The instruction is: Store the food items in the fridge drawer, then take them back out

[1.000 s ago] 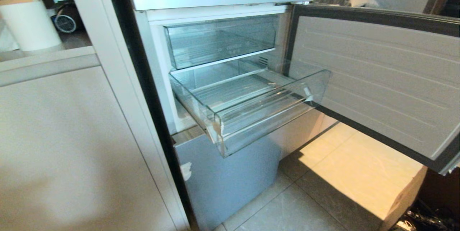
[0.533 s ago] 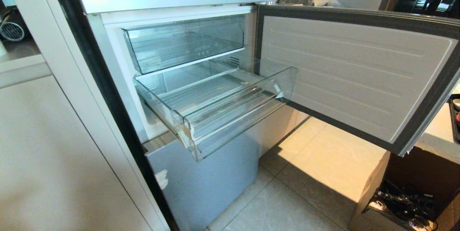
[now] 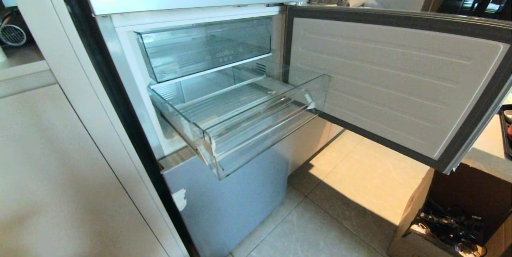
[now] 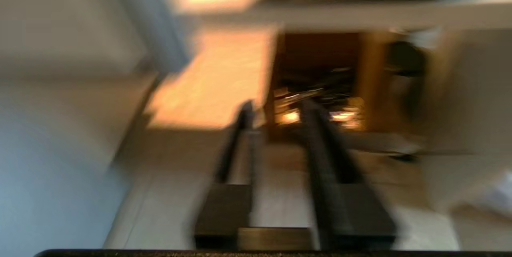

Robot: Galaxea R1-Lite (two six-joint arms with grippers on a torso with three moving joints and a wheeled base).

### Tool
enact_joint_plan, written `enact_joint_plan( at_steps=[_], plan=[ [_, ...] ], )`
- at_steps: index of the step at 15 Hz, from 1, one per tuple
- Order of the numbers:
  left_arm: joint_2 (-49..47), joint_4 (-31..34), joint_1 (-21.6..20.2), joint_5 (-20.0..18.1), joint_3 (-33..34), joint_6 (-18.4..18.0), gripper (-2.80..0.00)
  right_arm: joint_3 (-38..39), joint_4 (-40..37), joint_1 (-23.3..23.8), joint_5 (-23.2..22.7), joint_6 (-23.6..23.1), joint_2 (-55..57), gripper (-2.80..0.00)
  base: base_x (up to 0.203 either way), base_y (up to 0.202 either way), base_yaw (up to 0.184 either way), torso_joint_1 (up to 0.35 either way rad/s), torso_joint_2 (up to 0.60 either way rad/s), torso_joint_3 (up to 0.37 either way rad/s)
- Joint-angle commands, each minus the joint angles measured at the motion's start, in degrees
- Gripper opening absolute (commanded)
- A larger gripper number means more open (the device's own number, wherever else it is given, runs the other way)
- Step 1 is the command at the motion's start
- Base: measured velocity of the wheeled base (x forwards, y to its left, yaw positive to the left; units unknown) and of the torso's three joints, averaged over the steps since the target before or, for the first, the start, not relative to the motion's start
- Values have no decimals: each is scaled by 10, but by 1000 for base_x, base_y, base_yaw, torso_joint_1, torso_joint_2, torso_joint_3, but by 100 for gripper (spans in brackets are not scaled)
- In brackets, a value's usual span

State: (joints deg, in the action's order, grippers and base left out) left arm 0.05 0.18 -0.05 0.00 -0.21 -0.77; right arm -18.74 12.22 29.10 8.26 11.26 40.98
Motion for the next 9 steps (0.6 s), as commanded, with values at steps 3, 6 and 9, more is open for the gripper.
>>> enact_joint_plan(
  at_steps=[3, 6, 9],
  plan=[
    [0, 0, 0, 0, 0, 0, -280, -105, 103, 213, -45, 5, 274, 0, 0, 0, 0, 0, 0, 0],
    [0, 0, 0, 0, 0, 0, -280, -153, 206, 261, -79, 4, 397, 0, 0, 0, 0, 0, 0, 0],
    [0, 0, 0, 0, 0, 0, -280, -225, 252, 273, -91, -4, 505, 0, 0, 0, 0, 0, 0, 0]
  ],
)
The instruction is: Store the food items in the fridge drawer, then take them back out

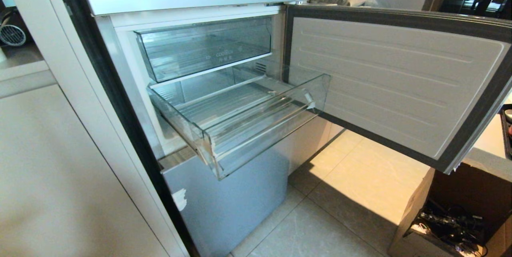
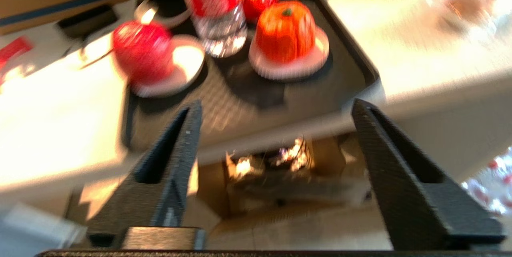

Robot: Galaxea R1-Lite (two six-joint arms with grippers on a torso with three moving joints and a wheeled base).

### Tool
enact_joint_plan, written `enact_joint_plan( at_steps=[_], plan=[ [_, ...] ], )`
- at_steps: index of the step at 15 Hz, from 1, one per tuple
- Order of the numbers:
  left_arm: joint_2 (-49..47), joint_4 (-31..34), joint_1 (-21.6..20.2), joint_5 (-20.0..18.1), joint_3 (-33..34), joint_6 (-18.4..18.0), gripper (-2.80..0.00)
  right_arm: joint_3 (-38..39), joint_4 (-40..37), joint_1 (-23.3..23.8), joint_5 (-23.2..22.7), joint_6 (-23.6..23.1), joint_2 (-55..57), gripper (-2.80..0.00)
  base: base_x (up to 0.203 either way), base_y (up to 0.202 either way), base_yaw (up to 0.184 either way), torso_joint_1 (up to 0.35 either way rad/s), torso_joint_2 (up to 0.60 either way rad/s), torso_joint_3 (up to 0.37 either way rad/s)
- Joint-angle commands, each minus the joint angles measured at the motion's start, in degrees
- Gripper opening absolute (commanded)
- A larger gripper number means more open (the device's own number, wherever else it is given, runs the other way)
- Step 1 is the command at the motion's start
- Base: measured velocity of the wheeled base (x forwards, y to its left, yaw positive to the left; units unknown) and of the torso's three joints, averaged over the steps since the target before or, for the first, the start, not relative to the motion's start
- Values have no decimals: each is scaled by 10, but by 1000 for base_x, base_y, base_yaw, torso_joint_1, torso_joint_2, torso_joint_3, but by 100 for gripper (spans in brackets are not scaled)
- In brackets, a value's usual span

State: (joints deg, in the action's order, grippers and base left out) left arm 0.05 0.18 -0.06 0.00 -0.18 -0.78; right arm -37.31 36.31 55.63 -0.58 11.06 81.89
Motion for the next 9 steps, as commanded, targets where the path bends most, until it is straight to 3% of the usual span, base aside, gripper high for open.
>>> enact_joint_plan(
  at_steps=[1, 9],
  plan=[
    [0, 0, 0, 0, 0, 0, -280, -70, 16, 8, -9, -10, 126, 0, 0, 0, 0, 0, 0, 0],
    [0, 0, 0, 0, 0, 0, -280, -212, 23, -2, -46, -46, 264, 0, 0, 0, 0, 0, 0, 0]
  ],
)
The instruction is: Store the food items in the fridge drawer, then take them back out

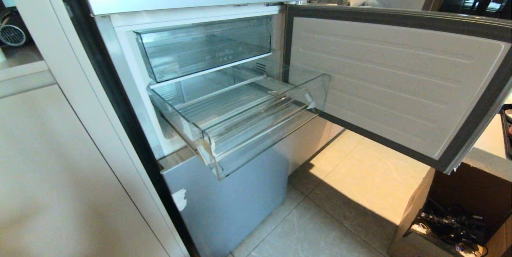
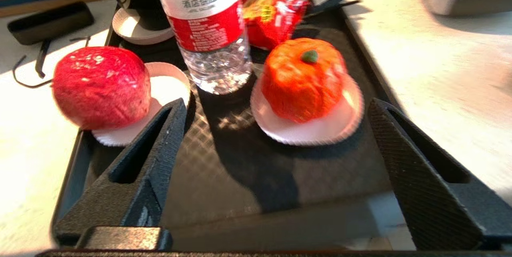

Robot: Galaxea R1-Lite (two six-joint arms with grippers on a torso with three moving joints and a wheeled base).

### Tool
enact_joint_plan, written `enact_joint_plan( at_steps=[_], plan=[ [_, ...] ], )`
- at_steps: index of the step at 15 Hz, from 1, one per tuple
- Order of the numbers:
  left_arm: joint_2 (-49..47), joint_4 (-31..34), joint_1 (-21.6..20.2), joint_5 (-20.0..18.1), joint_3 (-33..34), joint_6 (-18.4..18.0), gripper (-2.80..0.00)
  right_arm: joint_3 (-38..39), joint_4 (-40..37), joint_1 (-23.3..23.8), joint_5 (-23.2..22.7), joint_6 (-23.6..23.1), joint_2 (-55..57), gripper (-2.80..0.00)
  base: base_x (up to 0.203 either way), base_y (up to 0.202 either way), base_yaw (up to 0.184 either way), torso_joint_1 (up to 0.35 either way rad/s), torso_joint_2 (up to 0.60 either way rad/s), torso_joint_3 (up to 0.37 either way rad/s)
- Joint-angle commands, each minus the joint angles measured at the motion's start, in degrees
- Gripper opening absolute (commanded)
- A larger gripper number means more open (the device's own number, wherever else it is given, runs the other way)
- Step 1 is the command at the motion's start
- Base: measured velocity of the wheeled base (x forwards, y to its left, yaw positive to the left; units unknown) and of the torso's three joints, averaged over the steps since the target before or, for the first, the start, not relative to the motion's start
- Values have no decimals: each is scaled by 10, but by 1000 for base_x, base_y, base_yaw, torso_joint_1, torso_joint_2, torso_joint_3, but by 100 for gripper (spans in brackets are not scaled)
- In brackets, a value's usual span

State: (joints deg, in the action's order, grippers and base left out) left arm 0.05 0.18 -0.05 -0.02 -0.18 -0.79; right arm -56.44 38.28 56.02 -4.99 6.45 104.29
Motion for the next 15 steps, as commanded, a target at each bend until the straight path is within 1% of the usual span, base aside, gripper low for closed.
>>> enact_joint_plan(
  at_steps=[1, 8, 15],
  plan=[
    [0, 0, 0, 0, 0, 0, -280, -34, 4, -8, -4, 0, 55, 0, 0, 0, 0, 0, 0, 0],
    [0, 0, 0, 0, 0, 0, -280, -113, 4, -11, -4, -2, 133, 0, 0, 0, 0, 0, 0, 0],
    [0, 0, 0, 0, 0, 0, -280, -155, 4, 11, -3, -4, 176, 0, 0, 0, 0, 0, 0, 0]
  ],
)
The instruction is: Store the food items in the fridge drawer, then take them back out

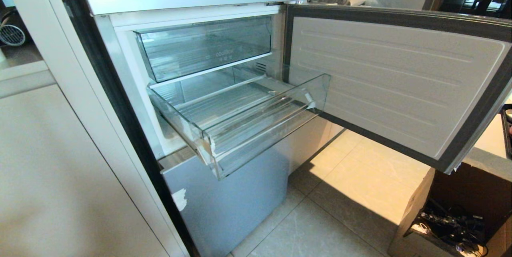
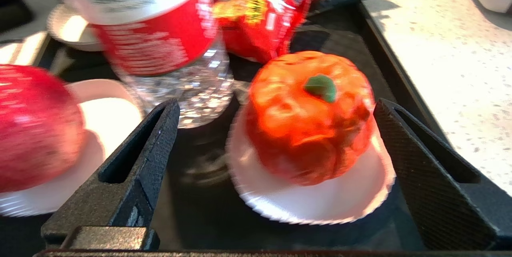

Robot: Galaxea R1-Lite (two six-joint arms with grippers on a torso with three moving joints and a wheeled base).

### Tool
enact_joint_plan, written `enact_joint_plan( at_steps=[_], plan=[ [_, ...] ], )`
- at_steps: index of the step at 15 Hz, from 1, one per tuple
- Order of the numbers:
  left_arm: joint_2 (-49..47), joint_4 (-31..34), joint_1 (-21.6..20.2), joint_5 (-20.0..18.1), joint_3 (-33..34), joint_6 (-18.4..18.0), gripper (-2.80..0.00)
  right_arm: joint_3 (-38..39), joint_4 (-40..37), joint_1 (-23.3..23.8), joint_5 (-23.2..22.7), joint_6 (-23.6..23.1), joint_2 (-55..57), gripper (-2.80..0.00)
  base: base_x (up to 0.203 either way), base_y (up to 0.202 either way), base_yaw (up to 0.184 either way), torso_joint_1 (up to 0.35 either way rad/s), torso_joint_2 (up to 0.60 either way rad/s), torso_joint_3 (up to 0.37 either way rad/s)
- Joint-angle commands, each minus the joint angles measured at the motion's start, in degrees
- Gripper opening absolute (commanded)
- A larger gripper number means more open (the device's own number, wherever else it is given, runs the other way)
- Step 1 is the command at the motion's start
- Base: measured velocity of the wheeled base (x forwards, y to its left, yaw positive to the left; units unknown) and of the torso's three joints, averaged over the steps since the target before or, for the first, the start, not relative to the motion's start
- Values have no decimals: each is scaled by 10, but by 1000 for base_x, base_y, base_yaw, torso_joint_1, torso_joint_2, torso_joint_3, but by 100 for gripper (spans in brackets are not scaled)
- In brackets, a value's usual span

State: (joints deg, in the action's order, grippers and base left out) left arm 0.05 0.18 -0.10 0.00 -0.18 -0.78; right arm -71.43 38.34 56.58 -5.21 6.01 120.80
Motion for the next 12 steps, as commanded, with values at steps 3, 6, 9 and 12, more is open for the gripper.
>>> enact_joint_plan(
  at_steps=[3, 6, 9, 12],
  plan=[
    [0, 0, 0, 0, 0, 0, -280, -14, 3, 13, -1, -1, 21, 0, 0, 0, 0, 0, 0, 0],
    [0, 0, 0, 0, -1, 0, -280, -23, 3, 18, -2, -1, 34, 0, 0, 0, 0, 0, 0, 0],
    [0, 0, 0, 0, 0, 0, -280, -29, 3, 18, -6, -1, 43, 0, 0, 0, 0, 0, 0, 0],
    [0, 0, 0, 0, 0, 0, -280, -35, 3, 18, -10, 0, 52, 0, 0, 0, 0, 0, 0, 0]
  ],
)
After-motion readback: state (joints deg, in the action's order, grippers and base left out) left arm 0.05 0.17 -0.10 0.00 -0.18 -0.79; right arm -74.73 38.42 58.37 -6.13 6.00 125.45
